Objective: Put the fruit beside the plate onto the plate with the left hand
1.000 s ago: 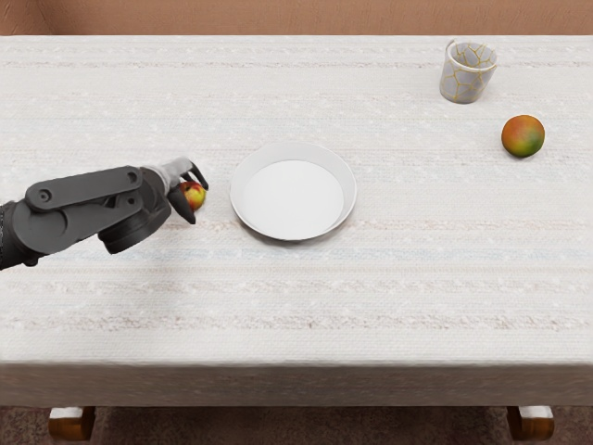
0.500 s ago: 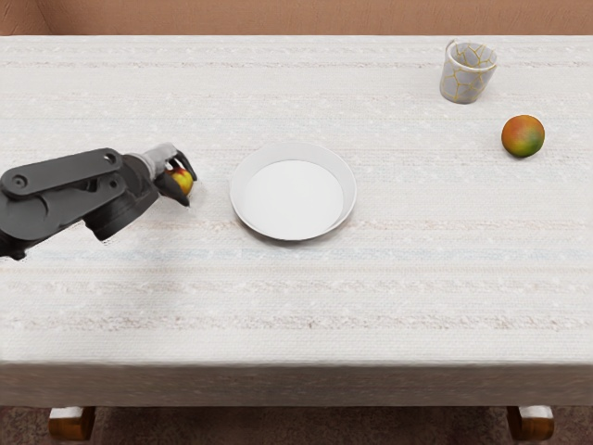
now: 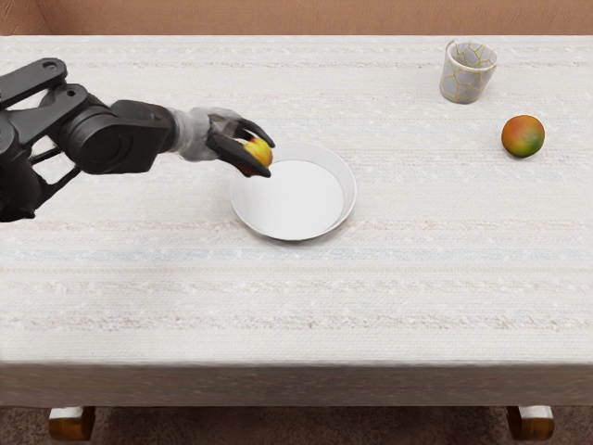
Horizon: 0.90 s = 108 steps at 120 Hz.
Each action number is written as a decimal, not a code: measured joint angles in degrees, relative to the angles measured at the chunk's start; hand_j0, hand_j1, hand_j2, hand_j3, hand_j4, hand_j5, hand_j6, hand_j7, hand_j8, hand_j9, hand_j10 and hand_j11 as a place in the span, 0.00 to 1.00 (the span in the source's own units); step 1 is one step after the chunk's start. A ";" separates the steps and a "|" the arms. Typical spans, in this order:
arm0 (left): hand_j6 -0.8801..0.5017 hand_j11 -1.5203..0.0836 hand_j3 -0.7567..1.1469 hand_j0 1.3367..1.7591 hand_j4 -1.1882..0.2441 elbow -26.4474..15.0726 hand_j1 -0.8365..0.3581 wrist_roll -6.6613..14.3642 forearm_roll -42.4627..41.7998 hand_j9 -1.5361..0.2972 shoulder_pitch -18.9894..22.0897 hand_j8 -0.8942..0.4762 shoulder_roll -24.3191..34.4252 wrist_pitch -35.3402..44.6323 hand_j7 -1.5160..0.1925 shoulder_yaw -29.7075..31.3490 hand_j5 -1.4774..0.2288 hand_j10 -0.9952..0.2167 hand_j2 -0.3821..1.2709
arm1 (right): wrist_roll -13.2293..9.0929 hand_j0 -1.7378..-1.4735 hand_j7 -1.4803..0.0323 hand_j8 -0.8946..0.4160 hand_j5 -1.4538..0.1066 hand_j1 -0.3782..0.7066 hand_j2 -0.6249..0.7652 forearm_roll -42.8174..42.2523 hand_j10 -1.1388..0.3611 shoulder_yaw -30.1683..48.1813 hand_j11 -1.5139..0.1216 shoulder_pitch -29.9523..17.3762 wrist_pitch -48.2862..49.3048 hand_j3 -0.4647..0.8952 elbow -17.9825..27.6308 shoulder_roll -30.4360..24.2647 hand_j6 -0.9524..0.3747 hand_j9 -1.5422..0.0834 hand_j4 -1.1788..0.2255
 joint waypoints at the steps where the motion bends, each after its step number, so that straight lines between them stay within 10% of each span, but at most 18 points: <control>1: 0.48 0.25 0.40 0.73 0.43 0.00 0.33 0.00 -0.14 0.23 0.02 0.48 -0.35 -0.31 0.23 -0.08 0.21 0.33 0.42 | 0.00 0.30 0.96 0.67 0.91 0.05 0.45 0.00 0.74 0.00 0.91 0.00 0.00 0.34 0.00 0.00 0.70 0.93 0.82; 39: 0.48 0.24 0.40 0.73 0.42 0.51 0.35 -0.02 -1.59 0.22 0.27 0.48 -2.80 -4.09 0.22 -0.33 0.21 0.32 0.40 | 0.00 0.30 0.96 0.67 0.91 0.05 0.45 0.00 0.74 0.00 0.91 0.00 0.00 0.34 0.00 0.00 0.70 0.93 0.82; 90: 0.49 0.22 0.40 0.72 0.43 12.63 0.34 -0.03 -0.92 0.20 0.20 0.49 -7.72 -4.14 0.21 0.61 0.19 0.33 0.41 | 0.00 0.30 0.96 0.67 0.91 0.05 0.45 0.00 0.74 0.00 0.91 0.00 0.00 0.34 0.00 0.00 0.70 0.93 0.82; 108: 0.44 0.42 0.40 0.74 0.47 13.70 0.47 -0.04 -0.80 0.38 0.29 0.45 -7.72 -4.09 0.40 0.80 0.38 0.39 0.35 | 0.00 0.30 0.96 0.67 0.91 0.05 0.45 0.00 0.74 0.00 0.91 0.00 0.00 0.34 0.00 0.00 0.70 0.93 0.82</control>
